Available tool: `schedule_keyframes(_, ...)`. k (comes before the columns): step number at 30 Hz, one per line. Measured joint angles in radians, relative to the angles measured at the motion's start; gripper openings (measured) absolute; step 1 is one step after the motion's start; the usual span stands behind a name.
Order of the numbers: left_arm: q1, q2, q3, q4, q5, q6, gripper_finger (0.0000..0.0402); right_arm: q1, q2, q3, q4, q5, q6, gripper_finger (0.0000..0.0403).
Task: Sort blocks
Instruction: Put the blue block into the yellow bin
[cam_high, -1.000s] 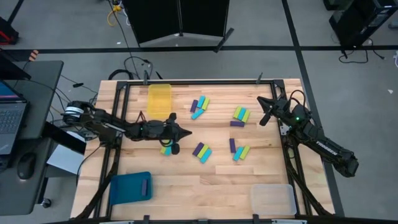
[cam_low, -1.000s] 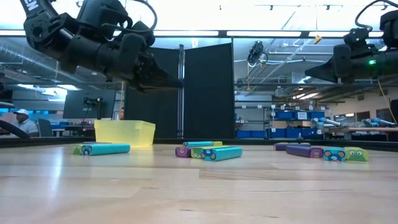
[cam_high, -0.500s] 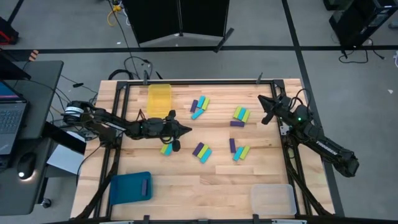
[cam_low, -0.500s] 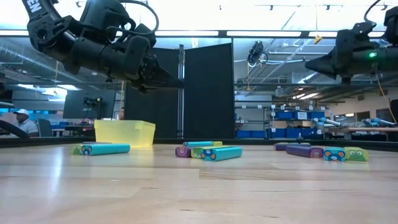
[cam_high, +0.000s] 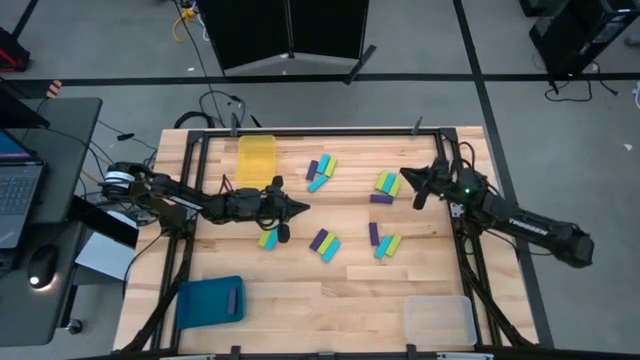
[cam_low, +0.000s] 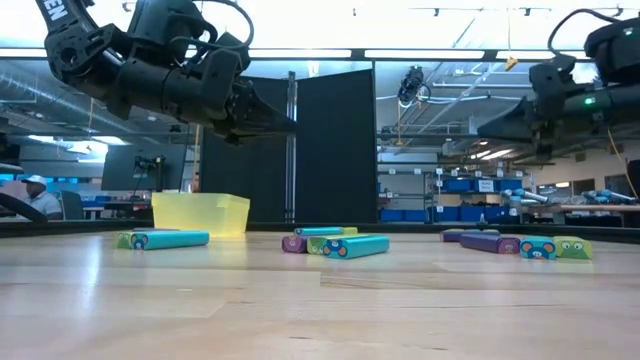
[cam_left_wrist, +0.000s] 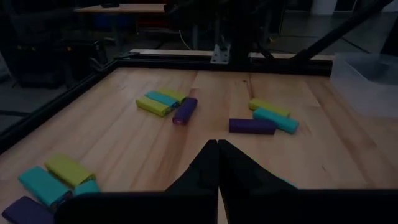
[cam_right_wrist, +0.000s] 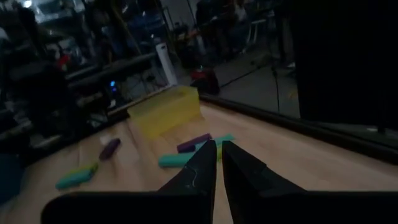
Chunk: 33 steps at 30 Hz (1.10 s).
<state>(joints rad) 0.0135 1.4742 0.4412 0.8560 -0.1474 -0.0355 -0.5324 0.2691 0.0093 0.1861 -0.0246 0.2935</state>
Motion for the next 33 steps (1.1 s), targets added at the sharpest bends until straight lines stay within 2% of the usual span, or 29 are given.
schedule_keyframes(7,0.0,0.0,0.0,-0.004,-0.001,-0.002,0.001,0.047,0.102,0.002,0.274,-0.063,-0.016,0.0039)
schedule_keyframes(11,0.0,0.0,0.0,-0.001,-0.006,0.0,0.001,0.059,0.144,0.002,0.363,-0.097,-0.001,0.0039)
schedule_keyframes(16,0.0,0.0,0.0,0.016,0.001,-0.021,0.001,0.105,0.199,0.003,0.367,-0.083,0.024,0.0039)
schedule_keyframes(20,0.0,0.0,0.0,0.009,0.004,0.014,0.001,0.185,0.254,0.029,0.364,-0.036,-0.021,0.0039)
schedule_keyframes(24,0.0,0.0,0.0,0.016,0.004,0.023,0.001,0.26,0.321,0.092,0.363,0.025,-0.06,0.0039)
schedule_keyframes(28,0.0,0.0,0.0,0.016,0.004,0.024,0.001,0.308,0.397,0.167,0.344,0.032,-0.08,0.0039)
schedule_keyframes(33,0.0,0.0,0.0,0.015,0.004,0.021,0.001,0.337,0.512,0.278,0.206,0.032,-0.068,0.0039)
